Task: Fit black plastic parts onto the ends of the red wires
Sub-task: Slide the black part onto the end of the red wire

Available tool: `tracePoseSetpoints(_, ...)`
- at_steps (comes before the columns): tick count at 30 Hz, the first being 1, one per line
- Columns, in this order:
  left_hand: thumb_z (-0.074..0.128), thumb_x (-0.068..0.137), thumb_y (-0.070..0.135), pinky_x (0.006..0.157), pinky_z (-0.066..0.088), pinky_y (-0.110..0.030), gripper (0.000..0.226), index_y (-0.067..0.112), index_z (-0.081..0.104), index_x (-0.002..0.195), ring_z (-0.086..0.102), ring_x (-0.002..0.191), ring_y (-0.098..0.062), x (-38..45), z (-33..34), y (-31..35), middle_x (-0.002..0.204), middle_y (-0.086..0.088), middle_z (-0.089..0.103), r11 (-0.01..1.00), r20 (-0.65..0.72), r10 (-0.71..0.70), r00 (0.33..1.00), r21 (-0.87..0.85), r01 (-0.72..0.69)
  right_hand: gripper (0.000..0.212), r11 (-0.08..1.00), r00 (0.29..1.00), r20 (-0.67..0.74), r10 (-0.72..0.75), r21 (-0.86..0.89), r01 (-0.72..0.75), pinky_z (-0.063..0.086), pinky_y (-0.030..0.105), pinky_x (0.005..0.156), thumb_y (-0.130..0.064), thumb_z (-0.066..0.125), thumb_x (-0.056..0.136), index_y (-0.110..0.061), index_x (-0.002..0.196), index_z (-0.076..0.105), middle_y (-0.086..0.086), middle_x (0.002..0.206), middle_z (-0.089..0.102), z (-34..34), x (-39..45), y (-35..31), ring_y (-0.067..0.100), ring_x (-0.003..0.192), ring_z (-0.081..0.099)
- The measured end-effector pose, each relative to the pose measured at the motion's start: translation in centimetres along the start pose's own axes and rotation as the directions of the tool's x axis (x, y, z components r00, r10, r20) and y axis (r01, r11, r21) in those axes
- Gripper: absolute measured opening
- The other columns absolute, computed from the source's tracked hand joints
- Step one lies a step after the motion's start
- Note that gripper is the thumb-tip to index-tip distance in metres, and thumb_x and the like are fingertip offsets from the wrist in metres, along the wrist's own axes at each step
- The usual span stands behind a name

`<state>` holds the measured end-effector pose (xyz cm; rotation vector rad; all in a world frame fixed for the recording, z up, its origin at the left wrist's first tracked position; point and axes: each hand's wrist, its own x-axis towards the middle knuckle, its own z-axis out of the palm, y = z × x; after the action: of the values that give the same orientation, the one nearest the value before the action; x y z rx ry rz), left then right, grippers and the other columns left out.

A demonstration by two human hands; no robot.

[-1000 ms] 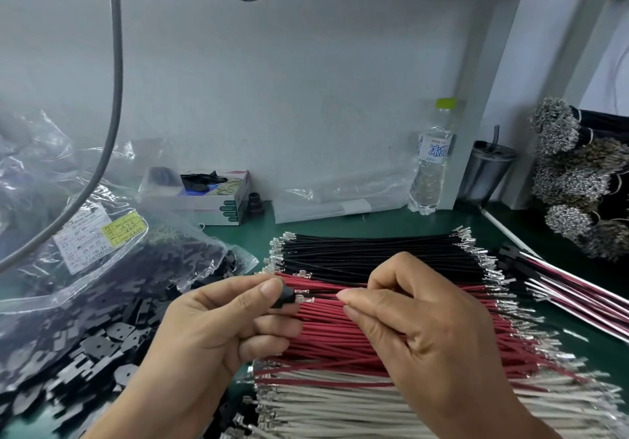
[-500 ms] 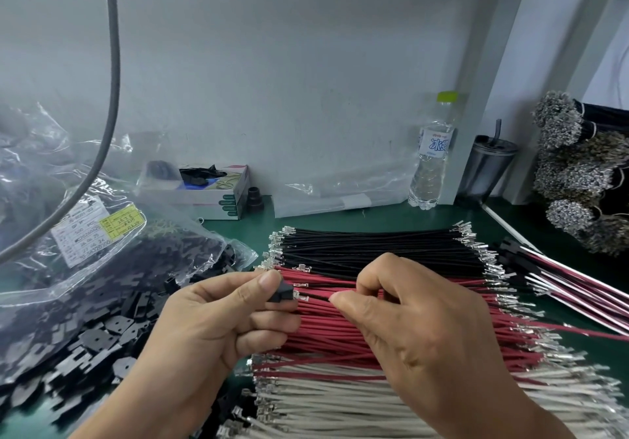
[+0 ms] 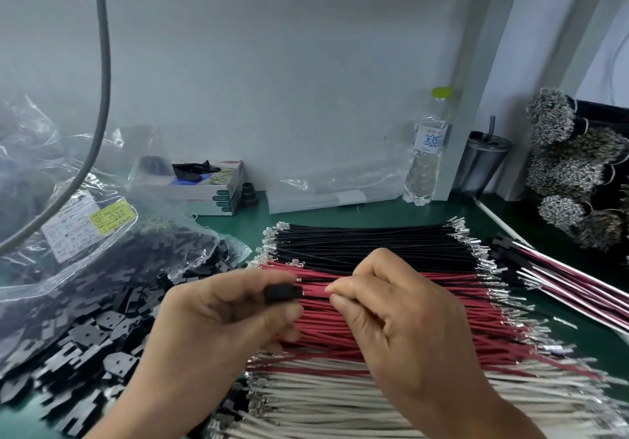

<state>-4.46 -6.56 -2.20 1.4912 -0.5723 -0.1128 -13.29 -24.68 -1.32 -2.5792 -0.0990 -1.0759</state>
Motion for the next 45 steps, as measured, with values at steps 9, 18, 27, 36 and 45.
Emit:
tracePoseSetpoints(9,0.085,0.067,0.02,0.046,0.055,-0.026,0.017,0.012,0.083,0.082,0.072,0.052,-0.031,0.0,-0.7,-0.1,0.069,-0.018,0.075,0.999,0.097,-0.047,0.994,0.029,0.044,0.024,0.995,0.998,0.019,-0.059,0.082,0.058,0.046,0.027,0.049,-0.036,0.057,0.095,-0.024,0.082,0.074,-0.014,0.081,0.055,0.3,-0.1,-0.3,0.004,0.061,0.051)
tracePoseSetpoints(18,0.086,0.068,0.019,0.047,0.05,-0.015,0.014,0.022,0.084,0.082,0.069,0.05,-0.016,0.5,-1.7,0.0,0.067,-0.01,0.075,0.993,0.006,0.052,0.999,0.108,-0.052,0.018,0.988,0.909,0.393,-0.136,-0.018,0.156,0.05,0.024,0.054,-0.052,0.072,0.074,-0.034,0.075,0.07,-0.018,0.077,0.055,-2.1,0.3,-2.0,0.003,0.07,0.053)
tracePoseSetpoints(27,0.086,0.066,0.021,0.052,0.055,-0.021,0.014,0.025,0.084,0.079,0.068,0.05,-0.019,0.4,-1.3,-0.3,0.066,-0.01,0.075,0.99,-0.012,0.089,0.996,0.115,-0.087,0.009,0.998,0.817,0.575,-0.048,0.051,0.022,0.043,0.03,0.085,-0.036,0.051,0.095,-0.031,0.1,0.057,-0.012,0.105,0.057,-1.1,-0.4,-2.1,0.004,0.098,0.048)
tracePoseSetpoints(36,0.085,0.064,0.023,0.044,0.047,-0.017,0.017,0.02,0.084,0.081,0.067,0.05,-0.014,0.5,-1.4,0.3,0.065,-0.013,0.074,0.996,-0.001,0.057,0.998,0.066,-0.057,0.008,0.944,0.944,0.314,0.097,0.272,-0.187,0.043,0.016,0.065,-0.041,0.061,0.093,-0.042,0.098,0.067,-0.014,0.092,0.058,-2.9,0.7,-0.4,0.008,0.082,0.059)
tracePoseSetpoints(45,0.086,0.064,0.025,0.043,0.048,-0.02,0.021,0.018,0.084,0.083,0.066,0.048,-0.023,0.6,-1.7,-0.1,0.07,-0.016,0.075,1.0,-0.021,0.014,1.0,0.008,-0.014,0.042,0.984,0.976,0.191,0.108,0.12,-0.133,0.047,0.026,0.053,-0.071,0.043,0.087,-0.053,0.113,0.07,-0.012,0.09,0.053,-3.1,0.8,-0.1,0.01,0.072,0.058)
